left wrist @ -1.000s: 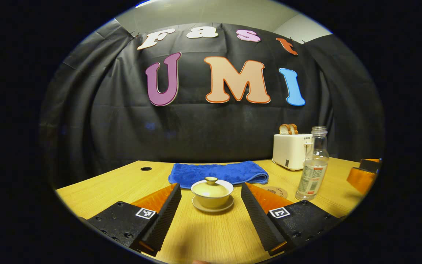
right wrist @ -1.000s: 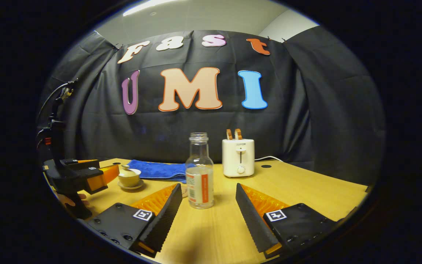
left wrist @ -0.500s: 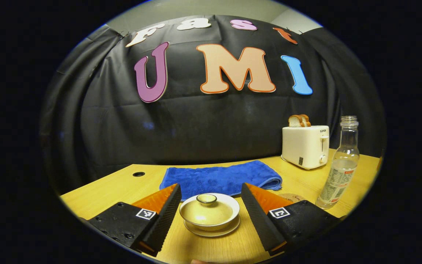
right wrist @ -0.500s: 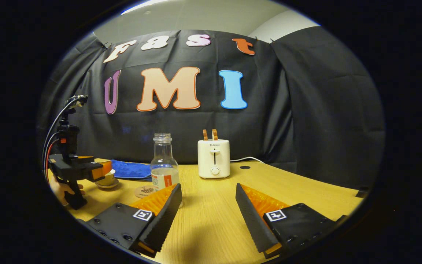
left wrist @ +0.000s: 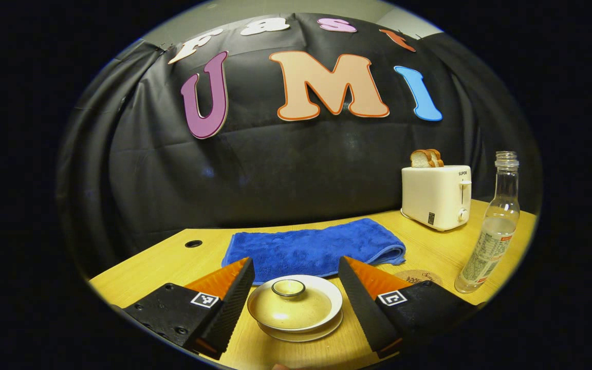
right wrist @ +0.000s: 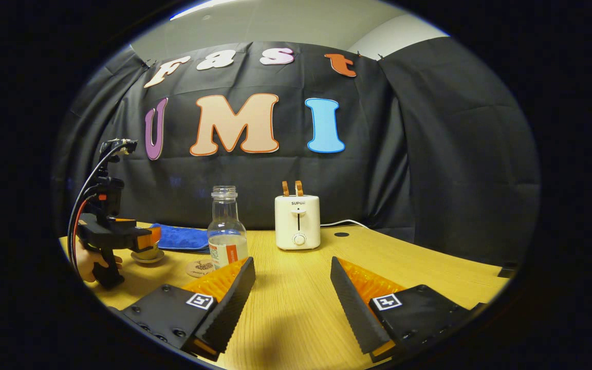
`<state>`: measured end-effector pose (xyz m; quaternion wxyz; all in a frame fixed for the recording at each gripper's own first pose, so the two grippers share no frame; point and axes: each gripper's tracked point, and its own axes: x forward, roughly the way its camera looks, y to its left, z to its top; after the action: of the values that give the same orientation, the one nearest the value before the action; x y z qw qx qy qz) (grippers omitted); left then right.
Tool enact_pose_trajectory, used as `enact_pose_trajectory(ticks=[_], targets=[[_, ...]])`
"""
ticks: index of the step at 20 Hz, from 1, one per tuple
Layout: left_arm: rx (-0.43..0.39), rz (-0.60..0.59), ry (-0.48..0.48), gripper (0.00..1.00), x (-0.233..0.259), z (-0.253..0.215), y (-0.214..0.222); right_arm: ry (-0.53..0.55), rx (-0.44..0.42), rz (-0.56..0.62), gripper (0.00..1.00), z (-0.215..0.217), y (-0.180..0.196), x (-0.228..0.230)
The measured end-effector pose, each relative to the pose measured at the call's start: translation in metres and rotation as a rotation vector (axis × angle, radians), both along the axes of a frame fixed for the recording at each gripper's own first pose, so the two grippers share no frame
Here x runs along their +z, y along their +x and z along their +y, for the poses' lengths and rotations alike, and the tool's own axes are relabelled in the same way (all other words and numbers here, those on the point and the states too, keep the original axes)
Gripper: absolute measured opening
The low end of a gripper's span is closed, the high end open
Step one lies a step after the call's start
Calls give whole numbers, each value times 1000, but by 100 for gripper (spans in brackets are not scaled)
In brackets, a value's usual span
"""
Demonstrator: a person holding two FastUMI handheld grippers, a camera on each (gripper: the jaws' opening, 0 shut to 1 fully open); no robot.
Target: Open the teacup lid with one hand, grasp the water bottle and pour water into the teacup with the other hand; after pouring, place the water bottle on the coaster and then close the teacup lid.
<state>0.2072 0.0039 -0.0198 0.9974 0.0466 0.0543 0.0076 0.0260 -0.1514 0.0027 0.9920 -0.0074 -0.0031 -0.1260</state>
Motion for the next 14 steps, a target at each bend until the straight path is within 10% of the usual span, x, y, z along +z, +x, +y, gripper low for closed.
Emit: enact_pose_trajectory(ticks=[3, 8, 14], targets=[[-7, 16, 14, 92, -4, -2, 3, 0, 0, 0, 92, 0, 0, 0], [-4, 31, 32, 52, -6, -3, 3, -1, 4, 1, 92, 0, 0, 0], [21, 35, 4, 37, -7, 3, 4, -1, -24, -3, 92, -16, -2, 1]])
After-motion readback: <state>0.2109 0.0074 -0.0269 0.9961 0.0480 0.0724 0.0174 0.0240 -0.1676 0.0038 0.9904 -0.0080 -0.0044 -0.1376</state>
